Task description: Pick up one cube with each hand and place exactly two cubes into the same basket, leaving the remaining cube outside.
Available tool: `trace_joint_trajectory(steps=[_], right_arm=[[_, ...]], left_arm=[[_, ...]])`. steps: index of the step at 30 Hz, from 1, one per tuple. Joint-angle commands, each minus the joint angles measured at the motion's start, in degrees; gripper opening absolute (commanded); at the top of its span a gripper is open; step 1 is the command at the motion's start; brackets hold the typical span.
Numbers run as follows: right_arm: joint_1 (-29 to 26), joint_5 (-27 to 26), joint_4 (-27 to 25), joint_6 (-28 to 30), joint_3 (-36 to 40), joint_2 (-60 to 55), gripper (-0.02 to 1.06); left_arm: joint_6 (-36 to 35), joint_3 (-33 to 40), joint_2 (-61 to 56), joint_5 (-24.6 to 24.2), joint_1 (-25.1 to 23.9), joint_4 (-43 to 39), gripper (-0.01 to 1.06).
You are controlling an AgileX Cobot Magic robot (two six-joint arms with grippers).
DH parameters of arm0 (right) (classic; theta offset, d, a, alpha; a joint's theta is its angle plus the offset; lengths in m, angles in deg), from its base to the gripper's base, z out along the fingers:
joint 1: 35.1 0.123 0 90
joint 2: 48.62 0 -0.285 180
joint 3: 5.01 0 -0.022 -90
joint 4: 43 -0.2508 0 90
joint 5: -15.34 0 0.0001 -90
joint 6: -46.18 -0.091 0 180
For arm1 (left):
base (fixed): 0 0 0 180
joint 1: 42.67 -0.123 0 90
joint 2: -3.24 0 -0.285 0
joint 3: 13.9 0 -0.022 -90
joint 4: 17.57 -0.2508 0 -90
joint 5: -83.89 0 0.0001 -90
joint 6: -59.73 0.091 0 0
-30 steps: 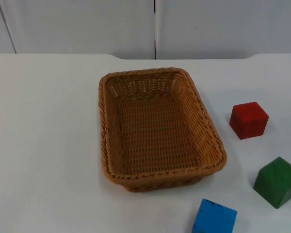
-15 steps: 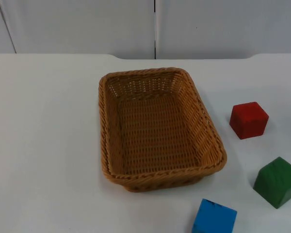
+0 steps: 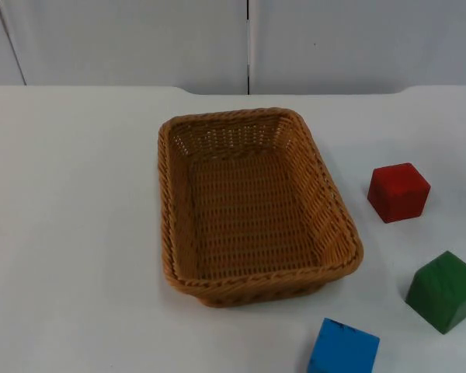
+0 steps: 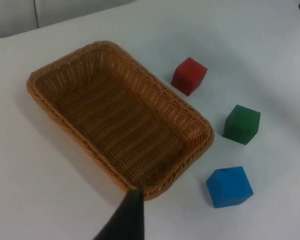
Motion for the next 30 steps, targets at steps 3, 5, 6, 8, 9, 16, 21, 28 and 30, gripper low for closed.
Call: trace_joint_trajectory(steps=[3,5,6,8,9,16,21,28,30], right_arm=[[-0.18,-0.99,-1.46,0.66,-2.20,-3.34,1.05],[1.20,-0.47,-0.66,0.76,-4.03,-5.63,1.05],[1.20,-0.47,-0.66,0.76,-4.03,-5.63,1.05],[3.42,-0.67,-0.28,1.70,-6.74,-8.59,1.05],[4.24,-0.67,-0.02,1.79,-7.73,-9.63,1.05],[7.73,-0.71,0.34,1.79,-14.07,-17.39,1.05],[7.87,-0.60,-0.08,1.79,-17.31,-22.01,1.05],[7.87,-1.17,-0.08,1.81,-20.11,-26.50,1.05],[7.87,-1.78,-0.08,2.02,-20.69,-27.25,1.05]], left_arm=[[0.65,-1.49,2.61,-0.83,-0.15,0.96,1.05],[0.75,-2.40,3.98,-0.84,-0.04,0.96,1.05],[0.75,-2.40,3.98,-0.84,-0.04,0.96,1.05],[0.75,-3.46,5.57,-0.84,0.18,1.43,1.03],[0.75,-3.95,6.13,-0.84,0.18,1.43,1.03],[0.75,-5.70,9.50,-1.07,0.18,1.43,1.02],[0.75,-7.65,12.46,-1.07,0.18,0.66,1.02],[0.51,-10.93,19.47,-0.44,1.70,-5.06,1.02],[-0.28,-11.05,22.12,2.52,4.91,-7.09,1.02]])
